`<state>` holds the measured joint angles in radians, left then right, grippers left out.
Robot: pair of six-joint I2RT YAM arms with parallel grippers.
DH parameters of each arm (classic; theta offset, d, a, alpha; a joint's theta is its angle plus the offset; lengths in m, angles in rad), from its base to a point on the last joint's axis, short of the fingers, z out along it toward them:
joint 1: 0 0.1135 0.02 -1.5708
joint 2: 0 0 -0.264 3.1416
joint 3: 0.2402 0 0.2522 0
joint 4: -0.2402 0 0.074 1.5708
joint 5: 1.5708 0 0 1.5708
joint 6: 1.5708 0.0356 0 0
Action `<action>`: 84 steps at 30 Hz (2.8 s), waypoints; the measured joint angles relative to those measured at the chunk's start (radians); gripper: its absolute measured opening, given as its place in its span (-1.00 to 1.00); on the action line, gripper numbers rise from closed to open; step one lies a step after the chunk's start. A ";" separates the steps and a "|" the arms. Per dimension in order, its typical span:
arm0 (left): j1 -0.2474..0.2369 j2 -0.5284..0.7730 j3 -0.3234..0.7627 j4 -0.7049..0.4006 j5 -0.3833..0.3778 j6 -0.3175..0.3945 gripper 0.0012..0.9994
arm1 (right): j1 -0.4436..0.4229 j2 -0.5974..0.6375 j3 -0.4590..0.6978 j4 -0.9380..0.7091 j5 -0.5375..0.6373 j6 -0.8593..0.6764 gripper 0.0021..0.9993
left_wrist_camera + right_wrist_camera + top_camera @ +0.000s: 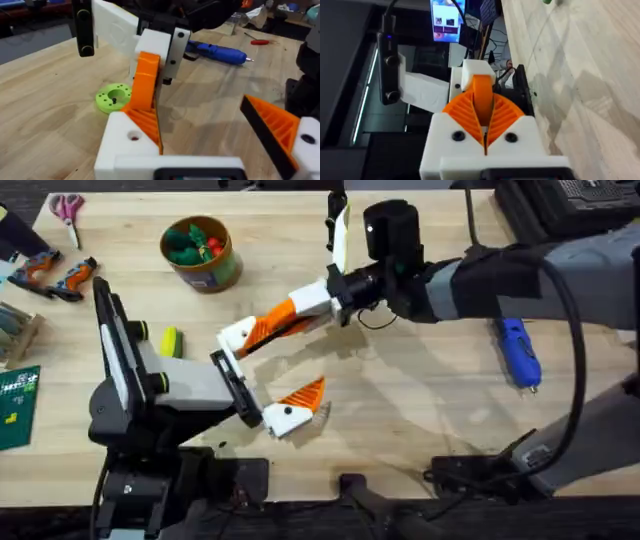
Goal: Pick up the gripper from the table and insert it into the empty holder that is missing its gripper. Then pick up a screw, insert it into the mounting hole, and use the screwdriver to tighten it. Finally, clean up the table by picking up the vegetable and placing it into the bucket.
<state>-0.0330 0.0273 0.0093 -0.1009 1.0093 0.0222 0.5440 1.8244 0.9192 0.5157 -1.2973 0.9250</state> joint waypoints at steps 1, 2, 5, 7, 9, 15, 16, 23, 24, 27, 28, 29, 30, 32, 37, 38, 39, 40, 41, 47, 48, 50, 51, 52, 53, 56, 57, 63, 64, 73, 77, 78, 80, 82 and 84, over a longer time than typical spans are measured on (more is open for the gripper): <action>0.000 0.000 0.000 0.000 -0.002 -0.001 0.97 | 0.001 0.000 0.000 0.001 0.004 0.005 -0.99; 0.000 0.000 0.000 0.000 -0.005 -0.003 0.97 | 0.002 0.000 0.000 0.002 0.009 0.010 -0.99; 0.003 0.000 0.000 0.000 -0.010 -0.008 0.97 | 0.009 0.000 0.000 0.005 0.020 0.016 -0.99; 0.006 0.000 0.000 0.001 -0.015 -0.012 0.97 | 0.016 0.000 0.000 0.011 0.029 0.019 -0.99; 0.008 0.000 0.000 0.002 -0.025 -0.015 0.97 | 0.023 0.000 0.000 0.021 0.044 0.030 -0.99; 0.015 0.000 0.000 0.004 -0.048 -0.034 0.97 | 0.040 -0.001 0.002 0.030 0.094 0.053 -0.99; 0.016 0.000 0.000 0.004 -0.052 -0.036 0.97 | 0.042 -0.001 0.002 0.031 0.101 0.055 -0.99; 0.016 0.005 0.000 0.004 -0.061 -0.043 0.97 | 0.046 -0.001 0.003 0.031 0.121 0.063 -0.99; 0.016 0.005 0.000 0.004 -0.062 -0.043 0.97 | 0.046 -0.001 0.003 0.031 0.123 0.063 -0.99; 0.016 0.005 0.000 0.005 -0.063 -0.043 0.97 | 0.046 -0.001 0.003 0.032 0.121 0.063 -0.99; 0.016 0.005 0.000 0.005 -0.062 -0.043 0.97 | 0.046 -0.001 0.003 0.031 0.119 0.063 -0.99; 0.016 0.005 0.000 0.005 -0.062 -0.043 0.97 | 0.046 -0.001 0.003 0.031 0.117 0.063 -0.99; 0.016 0.005 0.000 0.005 -0.061 -0.042 0.97 | 0.045 -0.001 0.003 0.031 0.114 0.063 -0.98; 0.016 0.005 0.000 0.005 -0.060 -0.041 0.97 | 0.043 -0.001 0.003 0.028 0.107 0.065 -0.89; 0.016 0.004 0.001 0.004 -0.057 -0.031 0.97 | 0.042 -0.001 0.003 0.022 0.103 0.067 -0.69; 0.016 0.004 0.001 0.004 -0.055 -0.028 0.97 | 0.042 -0.001 0.003 0.021 0.103 0.066 -0.64; 0.016 0.004 0.001 0.004 -0.052 -0.025 0.97 | 0.042 -0.001 0.003 0.019 0.102 0.067 -0.59; 0.016 0.004 0.001 0.004 -0.050 -0.021 0.97 | 0.042 0.000 0.003 0.017 0.100 0.066 -0.53; 0.016 0.004 0.001 0.004 -0.047 -0.017 0.97 | 0.042 0.000 0.003 0.014 0.099 0.067 -0.47; 0.005 0.001 0.002 0.001 -0.016 0.005 0.97 | 0.043 0.014 0.002 0.007 0.065 0.067 -0.11; 0.005 -0.002 0.002 0.000 -0.013 0.010 0.97 | 0.040 0.018 0.002 0.006 0.057 0.067 0.01; 0.004 -0.006 0.002 0.000 -0.004 0.018 0.97 | 0.032 0.025 0.002 0.003 0.038 0.069 0.21; 0.002 -0.007 0.002 0.000 0.000 0.022 0.97 | 0.026 0.028 0.002 0.002 0.026 0.070 0.31; 0.000 -0.008 0.002 -0.001 0.004 0.023 0.97 | 0.021 0.030 0.002 0.001 0.018 0.070 0.39; -0.002 -0.008 0.002 -0.001 0.010 0.024 0.97 | 0.015 0.030 0.002 0.002 0.009 0.071 0.50; -0.003 -0.009 0.002 -0.003 0.019 0.027 0.98 | -0.013 0.030 0.002 0.003 -0.008 0.071 0.71; -0.003 -0.009 0.002 -0.003 0.020 0.027 0.97 | -0.024 0.030 0.002 0.003 -0.010 0.072 0.73; -0.003 -0.009 0.002 -0.003 0.020 0.028 0.97 | -0.135 0.030 0.002 -0.001 -0.007 0.034 0.84; -0.003 -0.009 0.002 -0.003 0.020 0.028 0.97 | -0.157 0.030 0.002 -0.002 -0.001 0.016 0.84; -0.003 -0.009 0.002 -0.003 0.020 0.030 0.97 | -0.303 0.030 0.020 -0.160 0.154 -0.255 0.83; -0.003 -0.009 0.002 -0.003 0.020 0.030 0.97 | -0.323 0.030 0.140 -0.560 0.293 -0.467 0.83; -0.003 -0.009 0.002 -0.003 0.020 0.030 0.97 | -0.325 0.030 0.182 -0.668 0.335 -0.523 0.84; -0.003 -0.009 0.002 -0.003 0.020 0.030 0.97 | -0.325 0.026 0.271 -0.870 0.436 -0.648 0.88; -0.003 -0.009 0.002 -0.003 0.020 0.030 0.97 | -0.318 0.003 0.330 -1.002 0.527 -0.745 0.90; -0.003 -0.009 0.002 -0.003 0.020 0.030 0.97 | -0.301 -0.038 0.369 -1.097 0.618 -0.822 0.90</action>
<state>-0.0360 0.0185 0.0109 -0.1043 1.0298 0.0525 0.2429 1.7866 1.2886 -0.5813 -0.6797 0.1026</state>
